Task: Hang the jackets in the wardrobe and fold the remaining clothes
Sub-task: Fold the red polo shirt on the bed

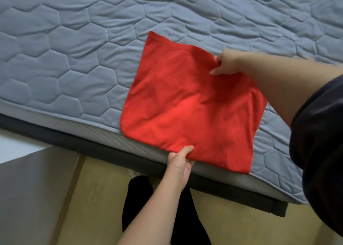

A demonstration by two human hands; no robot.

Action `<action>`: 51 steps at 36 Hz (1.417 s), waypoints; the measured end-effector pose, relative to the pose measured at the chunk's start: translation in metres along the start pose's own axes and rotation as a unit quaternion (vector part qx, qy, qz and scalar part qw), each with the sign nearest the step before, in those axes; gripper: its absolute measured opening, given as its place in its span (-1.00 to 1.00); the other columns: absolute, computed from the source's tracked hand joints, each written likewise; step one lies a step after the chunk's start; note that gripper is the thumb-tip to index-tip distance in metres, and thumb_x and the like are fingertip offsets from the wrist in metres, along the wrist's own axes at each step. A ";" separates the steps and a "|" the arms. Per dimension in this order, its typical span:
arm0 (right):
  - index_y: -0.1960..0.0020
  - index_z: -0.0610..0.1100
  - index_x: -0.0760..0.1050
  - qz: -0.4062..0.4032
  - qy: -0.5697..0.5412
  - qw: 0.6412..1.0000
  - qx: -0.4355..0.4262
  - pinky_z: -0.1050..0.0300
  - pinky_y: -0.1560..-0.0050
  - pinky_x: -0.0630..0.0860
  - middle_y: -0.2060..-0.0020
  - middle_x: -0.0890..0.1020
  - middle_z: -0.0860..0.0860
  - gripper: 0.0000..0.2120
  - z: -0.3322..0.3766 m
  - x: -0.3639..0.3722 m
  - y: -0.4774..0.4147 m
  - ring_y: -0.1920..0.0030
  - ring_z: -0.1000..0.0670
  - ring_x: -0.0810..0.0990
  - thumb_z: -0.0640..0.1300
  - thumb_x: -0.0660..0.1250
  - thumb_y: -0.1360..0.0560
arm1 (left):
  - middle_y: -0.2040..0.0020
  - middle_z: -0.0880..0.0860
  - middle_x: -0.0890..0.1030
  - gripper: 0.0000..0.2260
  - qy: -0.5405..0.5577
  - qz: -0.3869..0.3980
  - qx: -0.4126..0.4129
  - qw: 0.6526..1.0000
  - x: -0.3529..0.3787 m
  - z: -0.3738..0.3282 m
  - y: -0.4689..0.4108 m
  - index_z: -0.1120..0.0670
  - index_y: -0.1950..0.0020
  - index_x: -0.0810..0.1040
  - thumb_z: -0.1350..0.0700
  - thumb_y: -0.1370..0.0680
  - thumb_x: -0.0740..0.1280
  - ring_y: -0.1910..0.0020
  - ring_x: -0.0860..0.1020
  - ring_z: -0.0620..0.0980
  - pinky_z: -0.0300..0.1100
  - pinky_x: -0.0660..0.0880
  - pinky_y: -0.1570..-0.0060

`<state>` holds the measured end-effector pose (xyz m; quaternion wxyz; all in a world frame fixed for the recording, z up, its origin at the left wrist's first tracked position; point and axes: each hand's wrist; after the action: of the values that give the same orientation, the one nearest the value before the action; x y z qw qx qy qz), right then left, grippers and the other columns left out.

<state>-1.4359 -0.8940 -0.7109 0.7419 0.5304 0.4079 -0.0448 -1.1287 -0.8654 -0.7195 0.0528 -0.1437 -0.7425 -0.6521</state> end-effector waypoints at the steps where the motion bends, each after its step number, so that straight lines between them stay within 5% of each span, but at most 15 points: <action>1: -0.14 -0.34 0.51 -0.016 0.007 1.000 -0.008 0.10 0.12 0.28 -0.11 0.55 -0.30 -0.58 0.000 0.001 0.002 -0.10 -0.26 0.52 0.03 0.34 -0.53 | 0.20 0.03 0.70 -0.79 -0.008 0.005 0.000 1.000 -0.001 -0.001 0.000 0.16 0.02 0.55 0.43 -0.48 0.27 0.24 0.67 -0.07 -0.18 0.60 0.21; 5: 0.01 -0.35 0.54 -0.081 -0.017 0.996 -0.019 0.12 0.18 0.26 0.01 0.59 -0.31 -0.68 -0.001 0.005 0.006 0.01 -0.24 0.54 -0.05 0.36 -0.52 | 0.17 0.04 0.70 -0.79 -0.023 0.014 0.004 1.000 -0.003 -0.005 -0.003 0.15 0.02 0.56 0.42 -0.48 0.29 0.20 0.67 -0.04 -0.13 0.59 0.14; 13: -0.04 -0.21 0.57 -0.049 -0.225 0.972 0.052 0.15 0.18 0.40 0.21 0.55 -0.10 -0.76 -0.012 -0.035 0.046 0.19 -0.06 0.48 -0.04 0.36 -0.51 | 0.10 0.07 0.68 -0.83 -0.036 0.044 0.071 0.996 0.004 -0.054 0.033 0.16 -0.04 0.53 0.37 -0.53 0.26 0.17 0.65 -0.07 -0.15 0.61 0.14; 17: 0.16 -0.08 0.48 -0.054 -0.397 0.913 0.084 0.14 0.16 0.32 0.29 0.43 0.00 -0.88 -0.024 -0.087 0.091 0.27 0.02 0.38 -0.12 0.32 -0.55 | 0.22 0.01 0.69 -0.78 -0.093 0.079 0.155 0.980 0.031 -0.140 0.073 0.16 0.00 0.54 0.40 -0.54 0.17 0.25 0.64 -0.12 -0.25 0.57 0.13; 22: -0.02 -0.05 0.48 -0.056 -0.577 0.812 0.058 0.12 0.12 0.42 0.19 0.51 0.05 -0.94 -0.032 -0.154 0.154 0.20 0.10 0.48 -0.16 0.27 -0.57 | 0.42 -0.06 0.56 -0.74 -0.282 0.080 0.247 0.923 0.109 -0.253 0.120 0.09 0.17 0.46 0.38 -0.53 0.09 0.39 0.47 -0.15 -0.28 0.36 0.32; 26: -0.02 0.02 0.47 -0.040 -0.611 0.790 0.036 -0.04 -0.18 0.26 0.14 0.55 0.14 -0.91 -0.038 -0.188 0.196 0.07 0.14 0.50 -0.12 0.24 -0.55 | 0.12 -0.01 0.49 -0.89 -0.387 0.056 0.284 0.875 0.173 -0.310 0.147 0.02 0.00 0.49 0.10 -0.57 0.17 0.18 0.43 -0.10 -0.14 0.29 0.08; 28: -0.06 0.02 0.48 -0.043 -0.603 0.796 0.039 -0.12 -0.29 0.14 0.08 0.56 0.15 -0.87 -0.043 -0.189 0.208 -0.04 0.11 0.50 -0.13 0.25 -0.53 | -0.10 -0.01 0.52 -0.71 -0.426 0.035 0.314 0.848 0.190 -0.324 0.152 0.04 -0.23 0.48 -0.05 -0.57 0.25 -0.07 0.47 -0.05 -0.07 0.31 -0.08; 31: -0.17 0.04 0.47 -0.032 -0.595 0.801 0.053 -0.20 -0.40 0.01 -0.05 0.58 0.18 -0.76 -0.049 -0.169 0.217 -0.13 0.14 0.48 -0.12 0.25 -0.51 | -0.10 0.04 0.53 -0.75 -0.464 0.032 0.339 0.818 0.193 -0.325 0.149 0.05 -0.16 0.51 -0.05 -0.56 0.30 -0.09 0.48 -0.02 -0.10 0.38 -0.04; 34: -0.07 0.03 0.55 0.006 -0.583 0.810 0.068 -0.13 -0.35 0.05 0.01 0.61 0.28 -0.83 -0.053 -0.121 0.217 -0.11 0.20 0.47 -0.08 0.28 -0.50 | 0.00 0.07 0.52 -0.90 -0.483 0.043 0.345 0.804 0.170 -0.311 0.125 0.04 0.02 0.56 0.03 -0.57 0.31 0.11 0.48 -0.05 -0.21 0.39 0.20; 38: 0.07 -0.01 0.59 0.020 -0.567 0.818 0.093 0.32 0.04 0.28 0.15 0.61 0.34 -0.92 -0.053 -0.019 0.207 0.10 0.37 0.50 -0.14 0.33 -0.51 | 0.01 0.07 0.54 -0.79 -0.536 0.041 0.349 0.768 0.103 -0.270 0.070 0.18 -0.20 0.52 0.20 -0.58 0.30 0.40 0.52 -0.37 -0.53 0.40 0.36; 43: -0.02 -0.18 0.59 0.087 -0.510 0.843 0.145 0.50 0.42 0.38 0.18 0.59 0.07 -0.88 -0.049 0.130 0.190 0.33 0.28 0.51 -0.30 0.35 -0.50 | 0.20 0.21 0.60 -0.81 -0.646 -0.014 0.259 0.718 -0.002 -0.211 0.007 0.34 -0.09 0.60 0.26 -0.54 0.35 0.49 0.39 -0.44 -0.49 0.33 0.43; 46: -0.09 -0.29 0.60 0.142 -0.490 0.843 0.169 0.41 0.28 0.42 0.16 0.61 -0.01 -0.78 -0.039 0.176 0.180 0.20 0.11 0.52 -0.25 0.42 -0.46 | 0.08 0.23 0.64 -0.88 -0.657 -0.057 0.232 0.716 -0.032 -0.197 -0.015 0.28 0.04 0.64 0.22 -0.52 0.38 0.12 0.49 -0.14 -0.20 0.38 0.18; 49: 0.01 -0.12 0.60 0.183 -0.513 0.820 0.176 0.33 0.21 0.44 0.14 0.64 0.03 -0.81 -0.037 0.181 0.170 0.17 0.11 0.55 -0.08 0.48 -0.42 | 0.04 0.12 0.61 -0.87 -0.602 -0.081 0.205 0.767 -0.027 -0.199 -0.027 0.11 0.09 0.61 0.05 -0.53 0.37 0.05 0.50 0.01 -0.08 0.42 -0.05; 51: -0.03 -0.10 0.58 0.155 -0.574 0.781 0.190 0.30 0.24 0.44 0.13 0.65 0.06 -0.77 -0.036 0.176 0.162 0.18 0.11 0.56 -0.02 0.45 -0.44 | 0.08 0.10 0.61 -0.79 -0.604 -0.079 0.211 0.764 -0.018 -0.204 -0.034 0.07 0.15 0.59 -0.06 -0.53 0.36 0.07 0.51 0.02 -0.08 0.43 -0.05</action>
<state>-1.2579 -0.7294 -0.7081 0.7199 0.5925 -0.1980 -0.3024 -1.1433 -1.0726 -0.7274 -0.4297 -0.4339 -0.7481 -0.2595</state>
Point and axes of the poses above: each hand's wrist, its own y-axis away from the middle knuckle, its own x-axis out of the palm, z = x × y
